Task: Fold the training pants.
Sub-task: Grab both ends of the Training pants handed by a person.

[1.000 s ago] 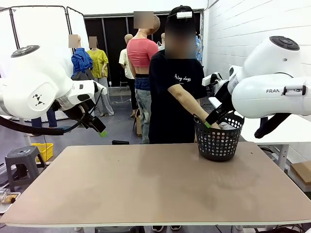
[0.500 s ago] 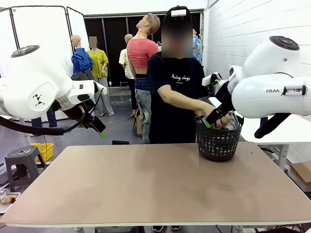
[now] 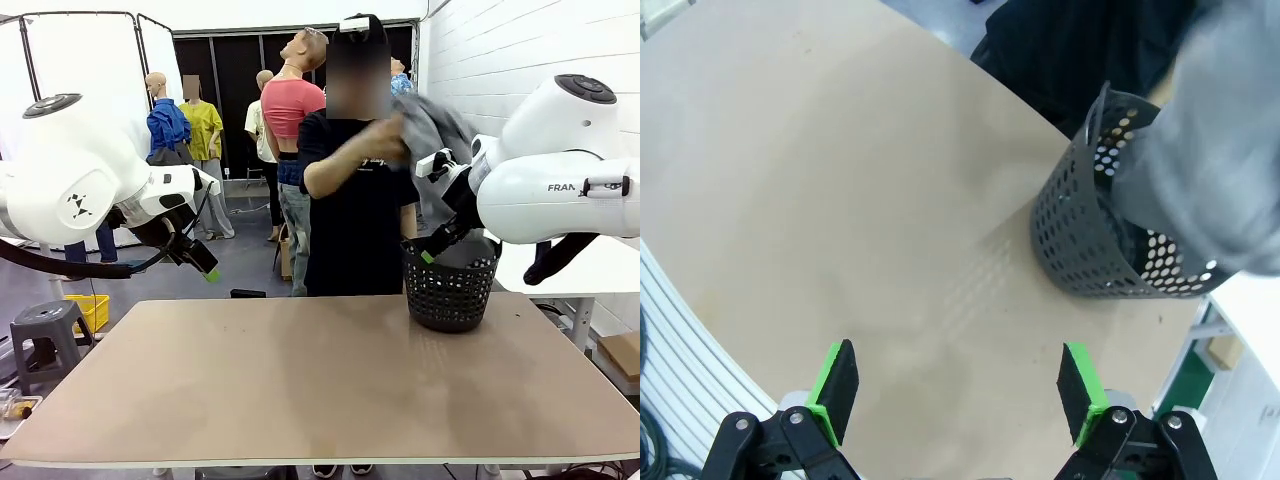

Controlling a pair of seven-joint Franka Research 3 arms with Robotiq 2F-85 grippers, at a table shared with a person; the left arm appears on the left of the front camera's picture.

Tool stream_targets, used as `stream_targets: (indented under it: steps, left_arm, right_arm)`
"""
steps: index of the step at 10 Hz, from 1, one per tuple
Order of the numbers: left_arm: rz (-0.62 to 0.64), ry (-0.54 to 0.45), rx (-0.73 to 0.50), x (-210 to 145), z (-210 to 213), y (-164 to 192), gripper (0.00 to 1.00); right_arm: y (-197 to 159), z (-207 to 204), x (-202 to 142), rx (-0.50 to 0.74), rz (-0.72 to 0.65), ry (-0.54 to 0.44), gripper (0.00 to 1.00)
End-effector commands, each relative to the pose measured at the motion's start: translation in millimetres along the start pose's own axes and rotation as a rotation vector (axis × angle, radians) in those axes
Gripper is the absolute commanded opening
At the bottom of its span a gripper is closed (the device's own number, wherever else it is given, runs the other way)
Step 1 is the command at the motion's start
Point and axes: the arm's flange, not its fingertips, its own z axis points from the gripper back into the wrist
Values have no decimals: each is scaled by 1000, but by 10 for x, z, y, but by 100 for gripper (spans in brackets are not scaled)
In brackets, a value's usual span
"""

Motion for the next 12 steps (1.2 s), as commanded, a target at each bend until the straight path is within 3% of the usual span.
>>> stream_targets:
  steps: [1, 12]
  left_arm:
    - [1, 1, -3, 2, -8, 4, 100]
    - [1, 1, -3, 2, -8, 4, 100]
  right_arm:
    - [-7, -34, -4, 4, 0, 7, 100]
    - [-7, -34, -4, 4, 0, 7, 100]
